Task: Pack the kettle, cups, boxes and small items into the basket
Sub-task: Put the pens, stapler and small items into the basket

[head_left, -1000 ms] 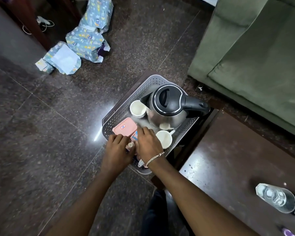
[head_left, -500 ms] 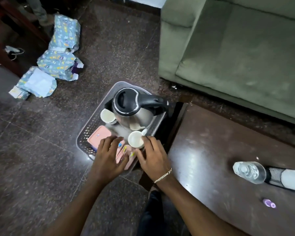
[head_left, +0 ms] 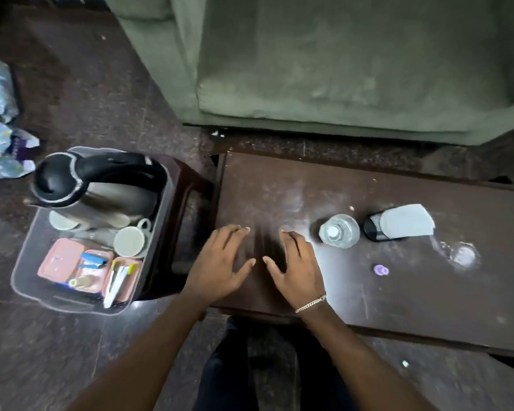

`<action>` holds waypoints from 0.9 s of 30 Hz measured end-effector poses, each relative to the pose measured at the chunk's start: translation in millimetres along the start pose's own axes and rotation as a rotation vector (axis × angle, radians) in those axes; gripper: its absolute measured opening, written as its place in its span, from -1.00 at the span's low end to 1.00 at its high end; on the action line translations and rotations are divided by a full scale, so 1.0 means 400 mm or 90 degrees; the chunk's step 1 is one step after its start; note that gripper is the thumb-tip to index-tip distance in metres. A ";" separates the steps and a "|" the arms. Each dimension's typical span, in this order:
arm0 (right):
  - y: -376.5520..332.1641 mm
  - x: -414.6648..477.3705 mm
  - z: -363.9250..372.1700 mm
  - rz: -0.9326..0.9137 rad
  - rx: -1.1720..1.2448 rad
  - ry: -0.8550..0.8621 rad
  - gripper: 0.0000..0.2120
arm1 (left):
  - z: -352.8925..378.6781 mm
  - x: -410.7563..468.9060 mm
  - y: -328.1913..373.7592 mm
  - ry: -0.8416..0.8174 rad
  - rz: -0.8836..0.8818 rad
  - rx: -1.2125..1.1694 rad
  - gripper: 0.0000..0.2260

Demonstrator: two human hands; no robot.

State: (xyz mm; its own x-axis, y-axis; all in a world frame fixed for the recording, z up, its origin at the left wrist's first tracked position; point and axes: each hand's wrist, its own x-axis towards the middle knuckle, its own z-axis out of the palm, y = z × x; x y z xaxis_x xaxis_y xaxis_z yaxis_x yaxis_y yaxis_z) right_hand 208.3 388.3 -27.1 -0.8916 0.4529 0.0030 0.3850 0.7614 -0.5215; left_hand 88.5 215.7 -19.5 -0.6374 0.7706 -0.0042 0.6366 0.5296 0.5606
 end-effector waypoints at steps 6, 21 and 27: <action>0.211 -0.070 -0.076 0.088 -0.047 0.011 -0.43 | 0.164 0.083 0.162 -0.085 0.044 -0.026 -0.45; 0.583 -0.135 -0.151 0.223 -0.077 -0.019 -0.62 | 0.504 0.206 0.408 -0.269 0.049 -0.073 -0.41; 0.645 -0.130 -0.146 0.260 -0.006 -0.011 -0.72 | 0.590 0.274 0.479 -0.319 0.032 -0.096 -0.54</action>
State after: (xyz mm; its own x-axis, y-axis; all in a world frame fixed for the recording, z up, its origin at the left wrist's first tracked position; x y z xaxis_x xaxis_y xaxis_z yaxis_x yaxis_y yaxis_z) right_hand 367.8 588.2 -111.8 -0.6687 0.7109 -0.2177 0.7105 0.5248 -0.4687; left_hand 243.1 485.1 -108.0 -0.2980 0.8882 -0.3498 0.5683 0.4595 0.6826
